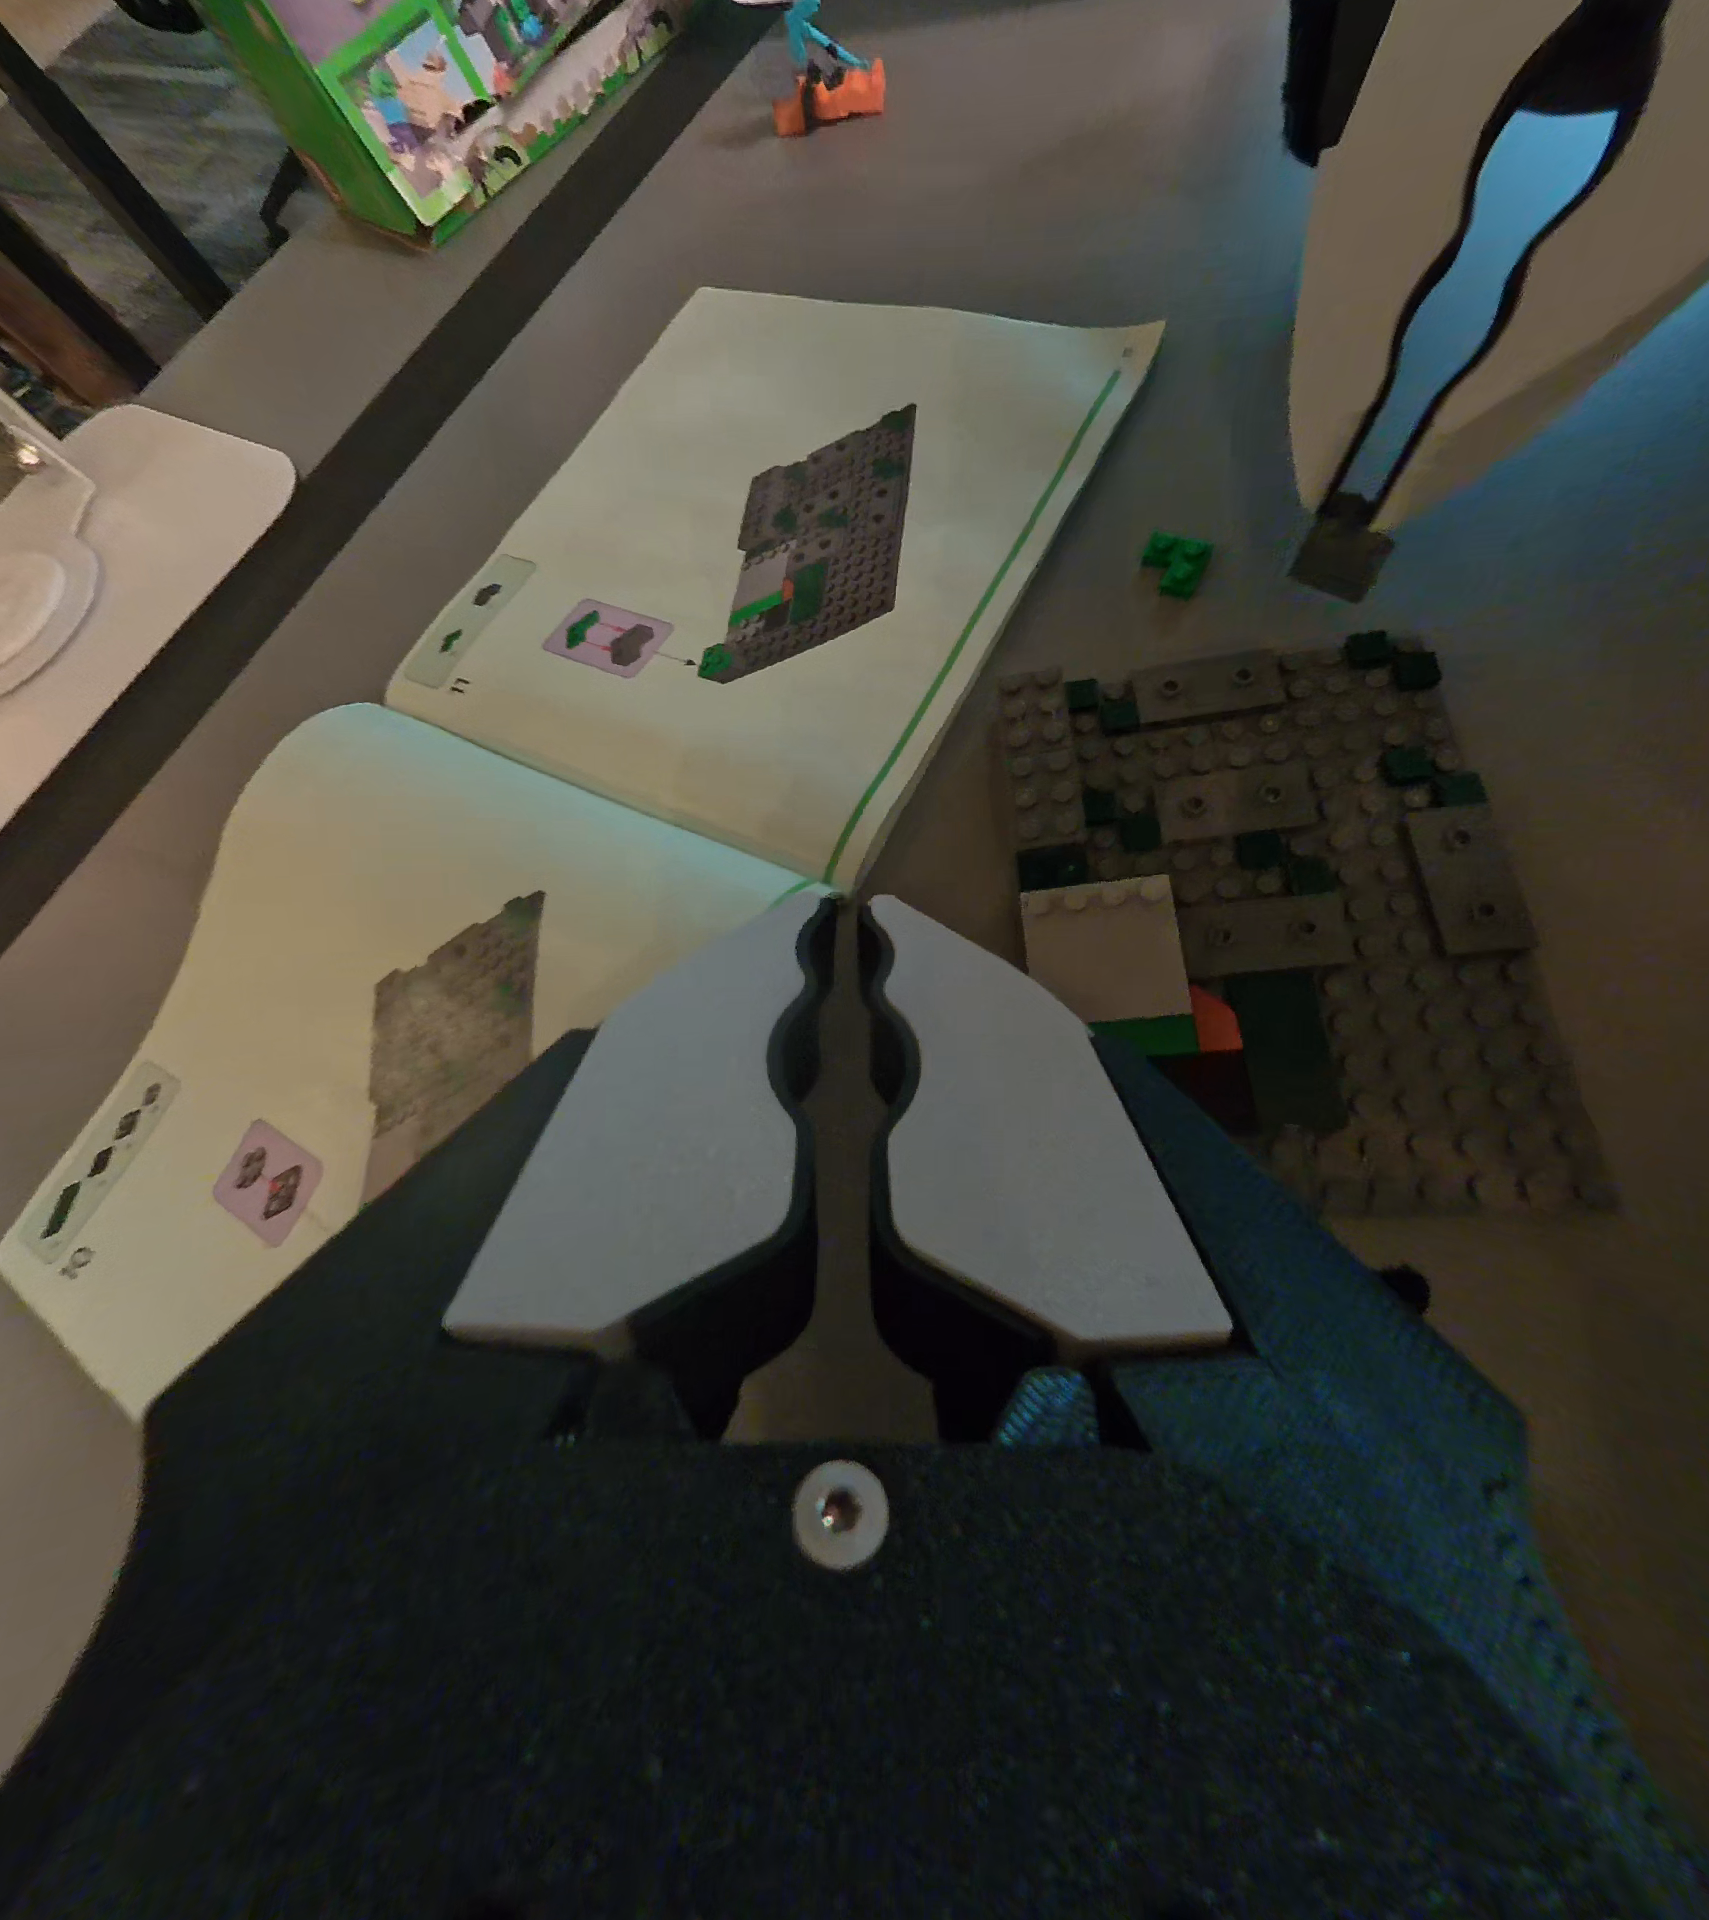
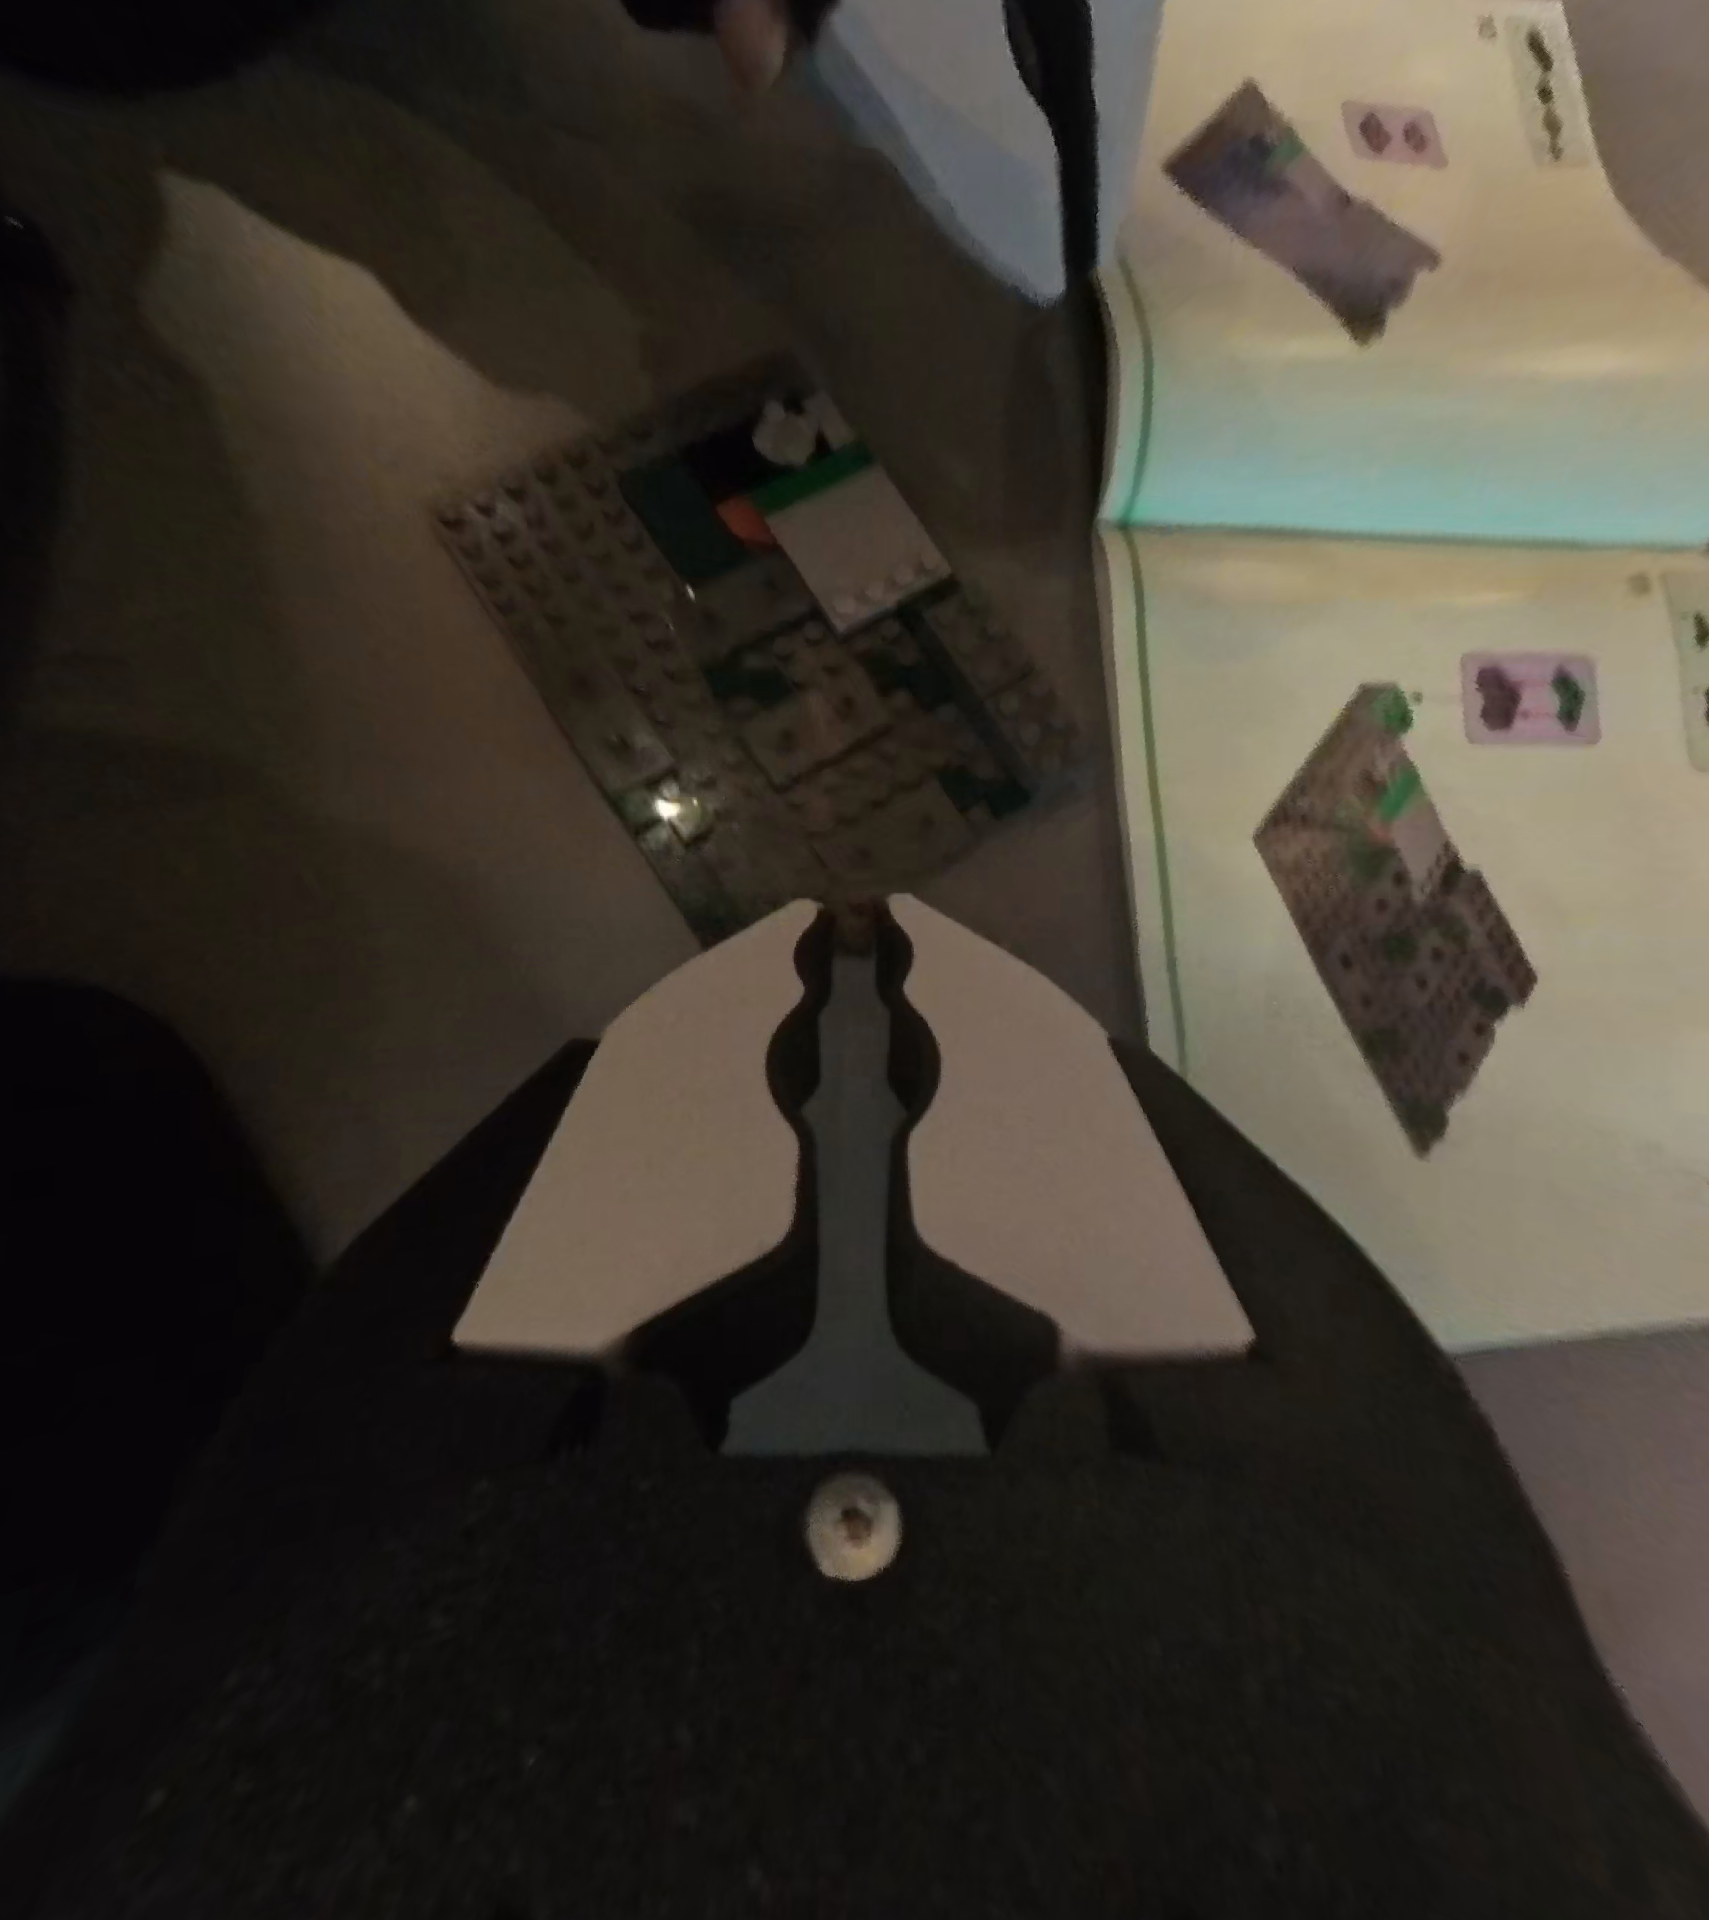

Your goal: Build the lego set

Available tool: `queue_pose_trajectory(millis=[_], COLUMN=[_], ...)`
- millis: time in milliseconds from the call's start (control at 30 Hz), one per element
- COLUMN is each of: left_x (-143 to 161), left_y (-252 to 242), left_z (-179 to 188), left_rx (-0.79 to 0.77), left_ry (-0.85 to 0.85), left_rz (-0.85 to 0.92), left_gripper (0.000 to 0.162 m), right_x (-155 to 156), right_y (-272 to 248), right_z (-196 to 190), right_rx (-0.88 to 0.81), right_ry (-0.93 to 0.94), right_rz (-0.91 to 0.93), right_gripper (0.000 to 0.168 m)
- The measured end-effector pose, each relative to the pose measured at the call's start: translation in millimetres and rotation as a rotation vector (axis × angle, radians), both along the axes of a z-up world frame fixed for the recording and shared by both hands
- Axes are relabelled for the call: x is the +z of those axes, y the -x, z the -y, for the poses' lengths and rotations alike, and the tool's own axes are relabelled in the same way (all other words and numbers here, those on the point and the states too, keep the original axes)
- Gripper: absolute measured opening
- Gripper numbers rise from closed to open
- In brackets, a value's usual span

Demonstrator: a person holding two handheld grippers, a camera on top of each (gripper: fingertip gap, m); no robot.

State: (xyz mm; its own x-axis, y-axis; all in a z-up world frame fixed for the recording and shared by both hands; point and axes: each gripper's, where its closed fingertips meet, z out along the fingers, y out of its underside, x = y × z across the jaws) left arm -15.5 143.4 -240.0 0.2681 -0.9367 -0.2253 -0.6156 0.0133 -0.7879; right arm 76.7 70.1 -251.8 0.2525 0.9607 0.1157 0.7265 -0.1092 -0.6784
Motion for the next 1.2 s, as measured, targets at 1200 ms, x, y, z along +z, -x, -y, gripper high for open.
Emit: queue_pose_trajectory(millis=[1200], left_x=[-12.6], left_y=[61.5], left_z=[25.9], left_rx=[0.105], left_ry=[0.117], left_rz=[0.051], left_gripper=[0.002], right_x=[-10.4], right_y=[132.2], right_z=[-20.4], right_rx=[0.59], right_ry=[0.007], right_rz=[0.089], right_gripper=[0.007])
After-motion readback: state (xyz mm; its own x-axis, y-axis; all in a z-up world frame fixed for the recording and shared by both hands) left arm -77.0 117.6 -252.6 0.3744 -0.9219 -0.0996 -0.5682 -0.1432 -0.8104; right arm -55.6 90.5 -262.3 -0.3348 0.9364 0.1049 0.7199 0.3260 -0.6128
